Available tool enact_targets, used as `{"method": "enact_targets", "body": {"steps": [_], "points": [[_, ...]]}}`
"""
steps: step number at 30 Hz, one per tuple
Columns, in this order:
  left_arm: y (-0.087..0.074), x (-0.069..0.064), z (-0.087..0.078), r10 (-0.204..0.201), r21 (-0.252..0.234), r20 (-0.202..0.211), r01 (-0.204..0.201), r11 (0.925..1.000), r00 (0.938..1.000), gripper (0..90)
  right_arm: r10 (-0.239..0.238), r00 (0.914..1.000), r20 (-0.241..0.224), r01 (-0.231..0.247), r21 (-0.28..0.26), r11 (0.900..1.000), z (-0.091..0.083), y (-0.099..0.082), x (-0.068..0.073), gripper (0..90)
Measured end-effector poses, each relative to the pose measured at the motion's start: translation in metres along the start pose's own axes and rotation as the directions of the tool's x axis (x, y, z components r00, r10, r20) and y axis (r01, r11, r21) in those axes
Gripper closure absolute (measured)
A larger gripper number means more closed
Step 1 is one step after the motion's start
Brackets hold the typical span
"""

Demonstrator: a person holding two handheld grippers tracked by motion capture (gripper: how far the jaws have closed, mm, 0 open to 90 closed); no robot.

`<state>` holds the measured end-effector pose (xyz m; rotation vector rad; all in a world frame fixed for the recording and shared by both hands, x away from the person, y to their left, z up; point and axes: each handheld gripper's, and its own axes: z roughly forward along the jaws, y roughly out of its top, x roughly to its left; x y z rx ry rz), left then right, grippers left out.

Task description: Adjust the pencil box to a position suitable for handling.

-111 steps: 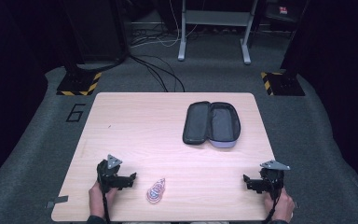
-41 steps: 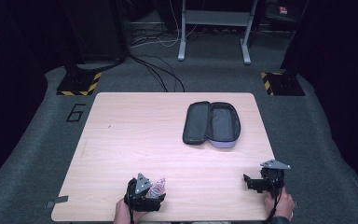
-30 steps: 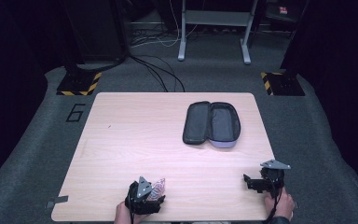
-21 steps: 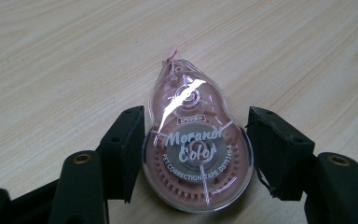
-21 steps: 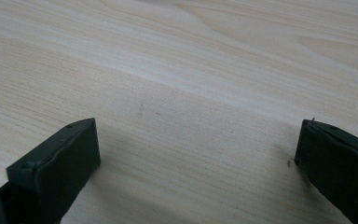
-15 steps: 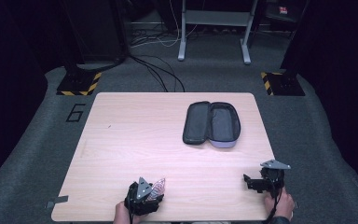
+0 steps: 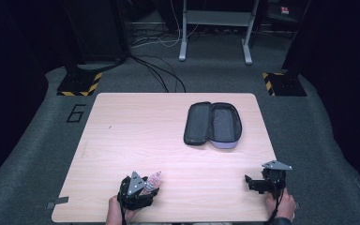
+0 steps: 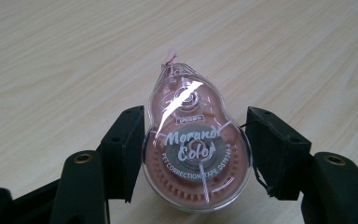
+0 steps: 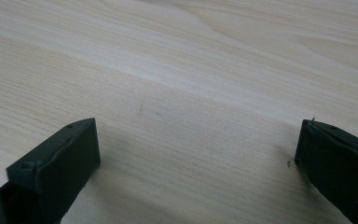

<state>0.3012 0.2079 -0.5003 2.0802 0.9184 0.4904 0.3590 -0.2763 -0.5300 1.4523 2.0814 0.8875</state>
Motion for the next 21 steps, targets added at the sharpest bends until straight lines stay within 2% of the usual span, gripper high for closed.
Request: {"method": "enact_targets", "body": {"steps": [4, 6, 8, 11, 12, 16, 18, 20, 21], "points": [[0.001, 0.01, -0.004, 0.006, -0.02, 0.012, -0.006, 0.9998, 0.9999, 39.5, 0.0, 1.0, 0.0, 0.0, 0.0, 1.0, 0.0, 0.0, 0.0, 0.0], [0.0, 0.021, -0.007, 0.01, -0.028, 0.007, -0.01, 0.9996, 0.9999, 39.5, 0.0, 1.0, 0.0, 0.0, 0.0, 1.0, 0.0, 0.0, 0.0, 0.0], [0.0, 0.024, -0.008, 0.005, -0.026, 0.003, -0.005, 0.9997, 1.0, 39.4, 0.0, 1.0, 0.0, 0.0, 0.0, 1.0, 0.0, 0.0, 0.0, 0.0], [-0.001, 0.037, -0.01, -0.007, -0.023, -0.019, 0.006, 0.9997, 0.9998, 39.5, 0.0, 1.0, 0.0, 0.0, 0.0, 1.0, 0.0, 0.0, 0.0, 0.0], [-0.002, 0.044, -0.012, -0.016, -0.021, -0.038, 0.015, 0.9997, 0.9992, 39.5, 0.0, 1.0, 0.0, 0.0, 0.0, 1.0, 0.0, 0.0, 0.0, 0.0], [-0.005, 0.057, -0.013, -0.032, -0.02, -0.059, 0.03, 0.9993, 0.9977, 39.5, 0.0, 1.0, 0.0, 0.0, 0.0, 1.0, 0.0, 0.0, 0.0, 0.0], [-0.009, 0.07, -0.012, -0.037, -0.016, -0.086, 0.036, 0.9992, 0.9956, 39.4, 0.0, 1.0, 0.0, 0.0, 0.0, 1.0, 0.0, 0.0, 0.0, 0.0], [-0.014, 0.081, -0.01, -0.063, -0.018, -0.09, 0.062, 0.9979, 0.994, 39.4, 0.0, 1.0, 0.0, 0.0, 0.0, 1.0, 0.0, 0.0, 0.0, 0.0], [-0.014, 0.081, -0.01, -0.063, -0.018, -0.09, 0.062, 0.9979, 0.994, 39.4, 0.0, 1.0, 0.0, 0.0, 0.0, 1.0, 0.0, 0.0, 0.0, 0.0]]}}
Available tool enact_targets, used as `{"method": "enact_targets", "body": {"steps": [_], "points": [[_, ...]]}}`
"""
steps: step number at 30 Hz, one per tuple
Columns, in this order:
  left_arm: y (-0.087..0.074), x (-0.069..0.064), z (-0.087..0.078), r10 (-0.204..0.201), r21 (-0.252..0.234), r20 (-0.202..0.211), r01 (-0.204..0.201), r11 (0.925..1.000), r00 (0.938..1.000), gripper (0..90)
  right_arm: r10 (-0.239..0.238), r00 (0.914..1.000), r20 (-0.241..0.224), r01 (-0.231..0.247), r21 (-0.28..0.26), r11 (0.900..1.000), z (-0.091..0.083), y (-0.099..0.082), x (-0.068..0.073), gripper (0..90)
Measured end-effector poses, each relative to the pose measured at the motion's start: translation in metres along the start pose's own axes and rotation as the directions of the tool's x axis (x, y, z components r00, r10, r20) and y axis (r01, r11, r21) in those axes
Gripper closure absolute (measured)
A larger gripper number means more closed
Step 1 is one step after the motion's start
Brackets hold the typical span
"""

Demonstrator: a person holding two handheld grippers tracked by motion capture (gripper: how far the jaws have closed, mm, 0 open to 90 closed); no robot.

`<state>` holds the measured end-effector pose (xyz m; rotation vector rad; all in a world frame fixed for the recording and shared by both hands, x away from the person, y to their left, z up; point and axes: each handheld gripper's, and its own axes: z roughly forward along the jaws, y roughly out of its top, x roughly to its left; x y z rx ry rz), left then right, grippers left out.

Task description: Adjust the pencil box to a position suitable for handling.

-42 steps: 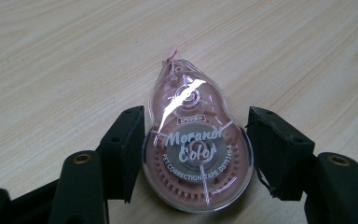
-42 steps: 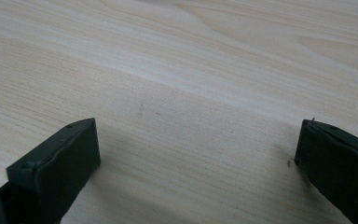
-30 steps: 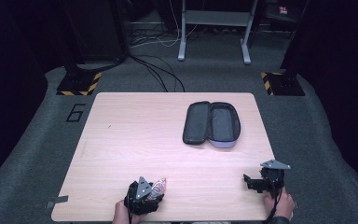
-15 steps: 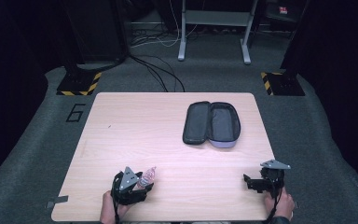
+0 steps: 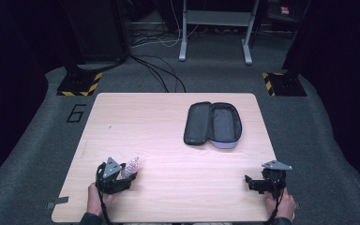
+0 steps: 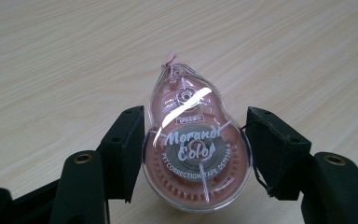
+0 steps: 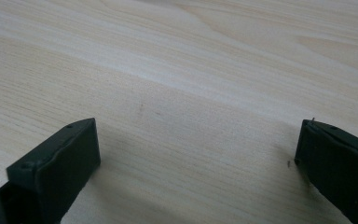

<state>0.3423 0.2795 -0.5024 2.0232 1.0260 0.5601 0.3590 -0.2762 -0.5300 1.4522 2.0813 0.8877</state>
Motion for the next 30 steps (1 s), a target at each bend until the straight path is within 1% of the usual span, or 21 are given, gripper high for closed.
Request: {"method": "enact_targets", "body": {"steps": [1, 2, 3, 4, 5, 7, 10, 11, 14, 15, 17, 18, 19, 21, 22, 23, 25, 26, 27, 29, 30], "points": [[-0.003, 0.008, 0.003, -0.009, 0.014, -0.004, 0.009, 0.9999, 1.0, 39.4, 0.0, 1.0, 0.0, 0.0, 0.0, 1.0, 0.0, 0.0, 0.0, 0.0], [-0.006, 0.011, 0.005, -0.017, 0.016, -0.003, 0.017, 0.9997, 0.9999, 39.4, 0.0, 1.0, 0.0, 0.0, 0.0, 1.0, 0.0, 0.0, 0.0, 0.0], [-0.006, 0.011, 0.005, -0.017, 0.016, -0.003, 0.017, 0.9997, 0.9999, 39.4, 0.0, 1.0, 0.0, 0.0, 0.0, 1.0, 0.0, 0.0, 0.0, 0.0], [-0.009, 0.017, 0.007, -0.028, 0.021, -0.008, 0.028, 0.9994, 0.9996, 39.4, 0.0, 1.0, 0.0, 0.0, 0.0, 1.0, 0.0, 0.0, 0.0, 0.0], [-0.009, 0.017, 0.007, -0.028, 0.021, -0.008, 0.028, 0.9994, 0.9996, 39.4, 0.0, 1.0, 0.0, 0.0, 0.0, 1.0, 0.0, 0.0, 0.0, 0.0], [-0.012, 0.023, 0.009, -0.053, 0.023, -0.008, 0.053, 0.9983, 0.9986, 39.4, 0.0, 1.0, 0.0, 0.0, 0.0, 1.0, 0.0, 0.0, 0.0, 0.0], [-0.015, 0.028, 0.011, -0.059, 0.037, -0.014, 0.06, 0.9975, 0.9981, 39.4, 0.0, 1.0, 0.0, 0.0, 0.0, 1.0, 0.0, 0.0, 0.0, 0.0], [-0.016, 0.03, 0.011, -0.054, 0.041, -0.017, 0.054, 0.9977, 0.9984, 39.4, 0.0, 1.0, 0.0, 0.0, 0.0, 1.0, 0.0, 0.0, 0.0, 0.0], [-0.017, 0.033, 0.013, -0.058, 0.044, -0.027, 0.059, 0.9973, 0.998, 39.3, 0.0, 1.0, 0.0, 0.0, 0.0, 1.0, 0.0, 0.0, 0.0, 0.0], [-0.018, 0.034, 0.014, -0.064, 0.058, -0.024, 0.066, 0.9962, 0.9977, 39.3, 0.0, 1.0, 0.0, 0.0, 0.0, 1.0, 0.0, 0.0, 0.0, 0.0], [-0.019, 0.034, 0.015, -0.063, 0.051, -0.03, 0.065, 0.9966, 0.9975, 39.2, 0.0, 1.0, 0.0, 0.0, 0.0, 1.0, 0.0, 0.0, 0.0, 0.0], [-0.02, 0.035, 0.015, -0.072, 0.061, -0.021, 0.073, 0.9954, 0.9972, 39.2, 0.0, 1.0, 0.0, 0.0, 0.0, 1.0, 0.0, 0.0, 0.0, 0.0], [-0.02, 0.035, 0.016, -0.083, 0.055, -0.026, 0.084, 0.9949, 0.9962, 39.0, 0.0, 1.0, 0.0, 0.0, 0.0, 1.0, 0.0, 0.0, 0.0, 0.0], [-0.021, 0.035, 0.016, -0.085, 0.057, -0.019, 0.086, 0.9947, 0.9962, 38.6, 0.0, 1.0, 0.0, 0.0, 0.0, 1.0, 0.0, 0.0, 0.0, 0.0], [-0.021, 0.035, 0.016, -0.1, 0.054, -0.016, 0.101, 0.9934, 0.9948, 38.1, 0.0, 1.0, 0.0, 0.0, 0.0, 1.0, 0.0, 0.0, 0.0, 0.0], [-0.021, 0.035, 0.016, -0.1, 0.054, -0.016, 0.101, 0.9934, 0.9948, 35.8, 0.0, 1.0, 0.0, 0.0, 0.0, 1.0, 0.0, 0.0, 0.0, 0.0], [-0.02, 0.035, 0.014, -0.099, 0.053, -0.017, 0.1, 0.9936, 0.995, 25.5, 0.0, 1.0, 0.0, 0.0, 0.0, 1.0, 0.0, 0.0, 0.0, 0.0], [-0.02, 0.035, 0.01, -0.094, 0.055, -0.018, 0.095, 0.9939, 0.9954, 22.2, 0.0, 1.0, 0.0, 0.0, 0.0, 1.0, 0.0, 0.0, 0.0, 0.0], [-0.019, 0.034, 0.008, -0.1, 0.051, -0.026, 0.102, 0.9935, 0.9946, 19.3, 0.0, 1.0, 0.0, 0.0, 0.0, 1.0, 0.0, 0.0, 0.0, 0.0], [-0.019, 0.034, 0.004, -0.099, 0.046, -0.037, 0.1, 0.9939, 0.9944, 18.1, -0.001, 1.0, 0.0, 0.001, 0.0, 1.0, 0.0, 0.0, 0.0, 0.0], [-0.02, 0.032, -0.002, -0.098, 0.036, -0.052, 0.1, 0.9943, 0.9938, 15.7, -0.001, 1.0, 0.0, 0.001, 0.0, 1.0, 0.0, 0.0, 0.0, 0.0]]}}
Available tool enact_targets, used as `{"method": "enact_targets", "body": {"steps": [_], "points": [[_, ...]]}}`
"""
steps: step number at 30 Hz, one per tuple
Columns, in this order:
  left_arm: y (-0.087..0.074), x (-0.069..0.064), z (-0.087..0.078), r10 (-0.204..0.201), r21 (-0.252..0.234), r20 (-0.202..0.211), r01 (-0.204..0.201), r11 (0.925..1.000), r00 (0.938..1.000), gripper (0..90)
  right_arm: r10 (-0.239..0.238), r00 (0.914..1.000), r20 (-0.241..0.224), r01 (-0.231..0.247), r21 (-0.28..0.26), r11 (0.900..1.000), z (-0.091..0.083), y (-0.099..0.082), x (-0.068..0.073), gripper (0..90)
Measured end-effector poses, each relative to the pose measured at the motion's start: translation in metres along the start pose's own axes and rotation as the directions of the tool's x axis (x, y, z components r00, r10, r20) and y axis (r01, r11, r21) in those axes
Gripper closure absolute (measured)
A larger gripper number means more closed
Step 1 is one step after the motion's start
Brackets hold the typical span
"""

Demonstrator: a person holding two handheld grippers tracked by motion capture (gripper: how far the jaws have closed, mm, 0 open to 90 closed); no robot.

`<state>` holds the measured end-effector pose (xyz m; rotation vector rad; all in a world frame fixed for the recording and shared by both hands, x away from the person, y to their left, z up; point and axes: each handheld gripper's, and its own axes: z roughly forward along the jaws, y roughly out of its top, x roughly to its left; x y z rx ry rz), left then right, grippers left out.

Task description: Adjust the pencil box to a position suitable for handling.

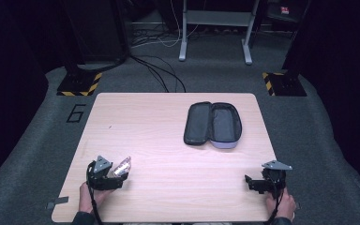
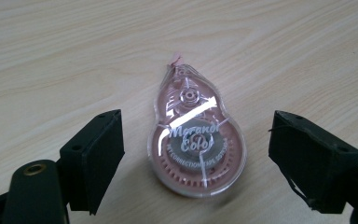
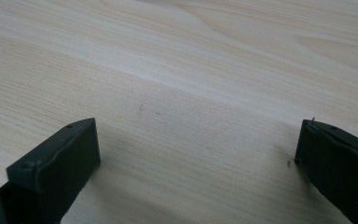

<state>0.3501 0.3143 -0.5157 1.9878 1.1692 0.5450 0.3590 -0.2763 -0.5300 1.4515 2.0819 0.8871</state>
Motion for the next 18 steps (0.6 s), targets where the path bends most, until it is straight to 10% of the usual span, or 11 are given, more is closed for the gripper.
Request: {"method": "enact_targets", "body": {"steps": [6, 18], "points": [[-0.008, 0.001, -0.022, 0.027, -0.01, -0.052, -0.027, 0.9996, 0.9983, 9.5, 0.0, 1.0, 0.0, 0.0, 0.0, 1.0, 0.0, 0.0, 0.0, 0.0], [-0.035, 0.012, -0.032, -0.042, 0.076, -0.088, 0.049, 0.9959, 0.9952, 3.8, 0.019, 0.9996, 0.02, -0.019, 0.006, 0.9998, -0.001, -0.001, 0.003, 0.0]]}}
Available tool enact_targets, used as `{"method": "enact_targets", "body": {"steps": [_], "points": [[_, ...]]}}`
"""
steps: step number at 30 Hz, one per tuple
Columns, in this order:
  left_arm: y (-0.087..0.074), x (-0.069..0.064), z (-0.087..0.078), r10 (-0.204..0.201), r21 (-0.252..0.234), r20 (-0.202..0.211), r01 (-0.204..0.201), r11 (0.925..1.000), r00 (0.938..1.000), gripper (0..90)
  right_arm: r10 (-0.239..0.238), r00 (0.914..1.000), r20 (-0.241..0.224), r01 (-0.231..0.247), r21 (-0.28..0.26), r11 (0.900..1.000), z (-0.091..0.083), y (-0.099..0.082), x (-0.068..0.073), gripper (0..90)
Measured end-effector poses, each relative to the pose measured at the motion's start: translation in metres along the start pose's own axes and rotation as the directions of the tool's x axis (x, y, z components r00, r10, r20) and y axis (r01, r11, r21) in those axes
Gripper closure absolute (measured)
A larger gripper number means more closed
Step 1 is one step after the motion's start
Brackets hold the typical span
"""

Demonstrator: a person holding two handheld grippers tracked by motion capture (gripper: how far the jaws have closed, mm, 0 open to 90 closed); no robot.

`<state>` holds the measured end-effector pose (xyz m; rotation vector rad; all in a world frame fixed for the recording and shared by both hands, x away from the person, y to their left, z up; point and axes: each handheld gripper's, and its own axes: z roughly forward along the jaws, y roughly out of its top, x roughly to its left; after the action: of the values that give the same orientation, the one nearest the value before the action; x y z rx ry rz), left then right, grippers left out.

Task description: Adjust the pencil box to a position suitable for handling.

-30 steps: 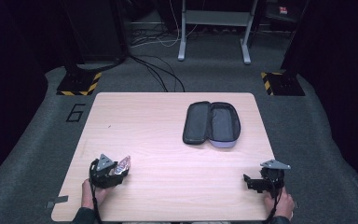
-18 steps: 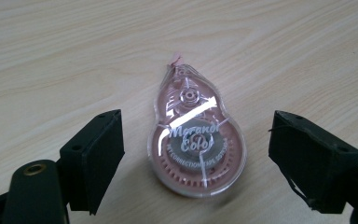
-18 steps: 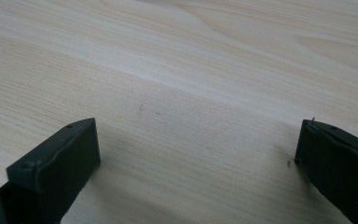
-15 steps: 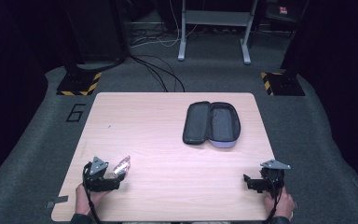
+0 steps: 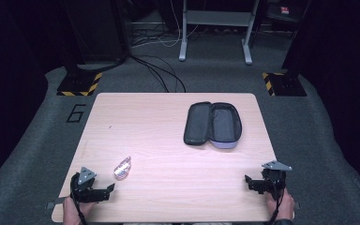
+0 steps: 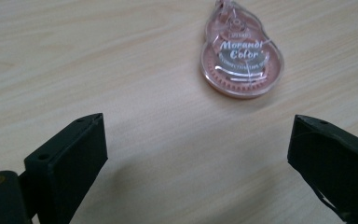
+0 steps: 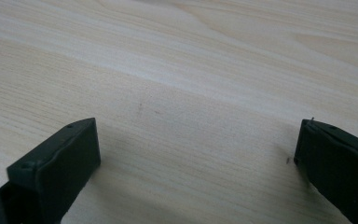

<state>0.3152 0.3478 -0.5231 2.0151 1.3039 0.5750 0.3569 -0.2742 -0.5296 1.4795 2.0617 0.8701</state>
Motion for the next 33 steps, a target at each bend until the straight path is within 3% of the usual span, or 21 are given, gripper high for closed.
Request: {"method": "enact_targets", "body": {"steps": [4, 11, 13, 21, 23, 28, 33], "points": [[-0.003, 0.001, 0.006, 0.015, 0.026, 0.013, -0.015, 0.9995, 0.9998, 2.2, 0.0, 1.0, -0.008, 0.0, -0.003, 1.0, 0.0, 0.0, -0.001, 0.0], [-0.004, 0.005, 0.007, 0.014, 0.013, 0.024, -0.015, 0.9998, 0.9996, 1.0, 0.0, 1.0, -0.008, 0.0, -0.004, 1.0, 0.001, 0.0, -0.001, 0.0], [-0.005, 0.006, 0.008, 0.023, 0.003, 0.019, -0.023, 0.9997, 0.9996, 0.8, -0.037, 0.9989, -0.029, 0.037, -0.008, 0.9993, -0.001, -0.002, -0.004, 0.0], [-0.002, 0.006, 0.012, -0.008, -0.001, 0.004, 0.008, 1.0, 1.0, 0.3, -0.03, 0.999, -0.034, 0.03, 0.008, 0.9995, 0.002, 0.003, -0.004, 0.0], [-0.002, 0.006, 0.012, -0.009, -0.002, 0.004, 0.009, 1.0, 1.0, 0.3, -0.01, 0.9989, -0.045, 0.011, 0.03, 0.9995, 0.003, 0.009, -0.005, 0.0], [-0.002, 0.006, 0.012, -0.007, 0.0, 0.003, 0.007, 1.0, 1.0, 0.4, 0.032, 0.9975, -0.063, -0.032, 0.001, 0.9995, 0.0, 0.032, -0.005, 0.5], [-0.002, 0.007, 0.012, -0.024, 0.0, -0.016, 0.024, 0.9997, 0.9996, 0.7, 0.025, 0.9965, -0.08, -0.027, -0.02, 0.9994, 0.007, 0.061, -0.007, 0.9]]}}
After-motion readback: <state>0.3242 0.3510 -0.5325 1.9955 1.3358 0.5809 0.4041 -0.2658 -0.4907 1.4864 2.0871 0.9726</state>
